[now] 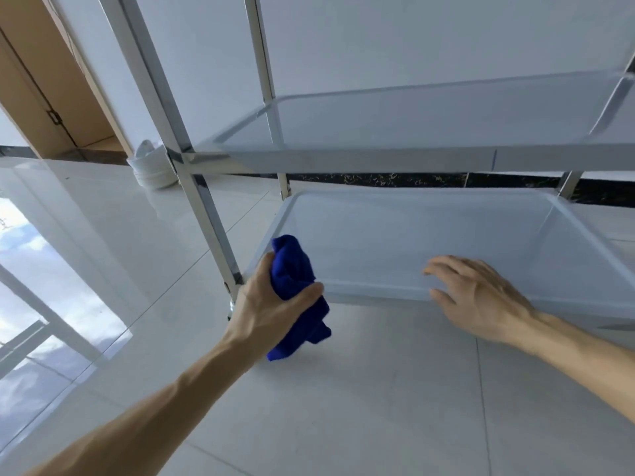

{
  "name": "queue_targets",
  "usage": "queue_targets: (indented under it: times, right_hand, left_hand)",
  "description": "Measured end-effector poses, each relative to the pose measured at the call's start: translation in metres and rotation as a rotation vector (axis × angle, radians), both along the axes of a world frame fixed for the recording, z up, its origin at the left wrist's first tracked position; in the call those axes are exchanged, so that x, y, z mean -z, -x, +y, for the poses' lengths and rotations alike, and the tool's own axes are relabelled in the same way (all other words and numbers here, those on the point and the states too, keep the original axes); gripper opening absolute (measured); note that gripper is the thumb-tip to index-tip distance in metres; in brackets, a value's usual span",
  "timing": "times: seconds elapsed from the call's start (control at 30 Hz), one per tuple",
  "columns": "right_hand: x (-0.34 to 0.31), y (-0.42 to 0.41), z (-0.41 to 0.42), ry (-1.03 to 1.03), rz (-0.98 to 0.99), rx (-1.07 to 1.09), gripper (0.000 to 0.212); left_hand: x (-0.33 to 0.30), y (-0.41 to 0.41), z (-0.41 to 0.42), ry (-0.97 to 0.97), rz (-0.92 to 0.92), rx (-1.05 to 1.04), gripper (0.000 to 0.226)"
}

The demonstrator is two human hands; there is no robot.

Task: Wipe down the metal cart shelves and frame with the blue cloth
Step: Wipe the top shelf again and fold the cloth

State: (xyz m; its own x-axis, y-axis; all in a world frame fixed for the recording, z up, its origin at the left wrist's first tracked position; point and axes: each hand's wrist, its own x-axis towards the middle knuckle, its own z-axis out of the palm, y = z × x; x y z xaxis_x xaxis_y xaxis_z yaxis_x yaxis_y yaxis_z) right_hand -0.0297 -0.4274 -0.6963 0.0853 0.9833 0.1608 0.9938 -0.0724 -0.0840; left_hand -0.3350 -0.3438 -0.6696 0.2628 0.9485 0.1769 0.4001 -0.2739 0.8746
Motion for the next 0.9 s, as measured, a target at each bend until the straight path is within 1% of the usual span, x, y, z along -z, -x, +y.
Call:
queue_targets:
  times: [0.1, 0.23, 0.37, 0.5, 0.57, 0.73, 0.9]
  right_hand:
    - [-0.031, 0.005, -0.023, -0.137, 0.120, -0.036, 0.028]
    - [-0.083, 0.013, -0.046, -0.367, 0.273, -0.070, 0.016]
    - [-0.134, 0.022, -0.059, -0.578, 0.345, -0.120, 0.011]
    - [-0.183, 0.021, -0.071, -0.750, 0.409, -0.139, 0.013]
    - [-0.208, 0.017, -0.076, -0.826, 0.383, -0.156, 0.014]
    - [-0.281, 0.001, -0.080, -0.967, 0.241, -0.182, 0.013]
    - [-0.358, -0.018, -0.063, -1.015, 0.131, -0.174, 0.012]
  left_hand:
    - [-0.040, -0.017, -0.023, -0.093, -0.079, 0.104, 0.036]
    - [-0.095, -0.036, -0.044, -0.219, -0.159, 0.191, 0.036]
    - [-0.138, -0.056, -0.055, -0.309, -0.233, 0.265, 0.036]
    - [-0.181, -0.074, -0.061, -0.391, -0.321, 0.330, 0.033]
    - [-0.209, -0.082, -0.062, -0.446, -0.351, 0.370, 0.033]
    - [-0.291, -0.096, -0.060, -0.611, -0.444, 0.431, 0.034]
    - [-0.378, -0.108, -0.035, -0.715, -0.501, 0.432, 0.037]
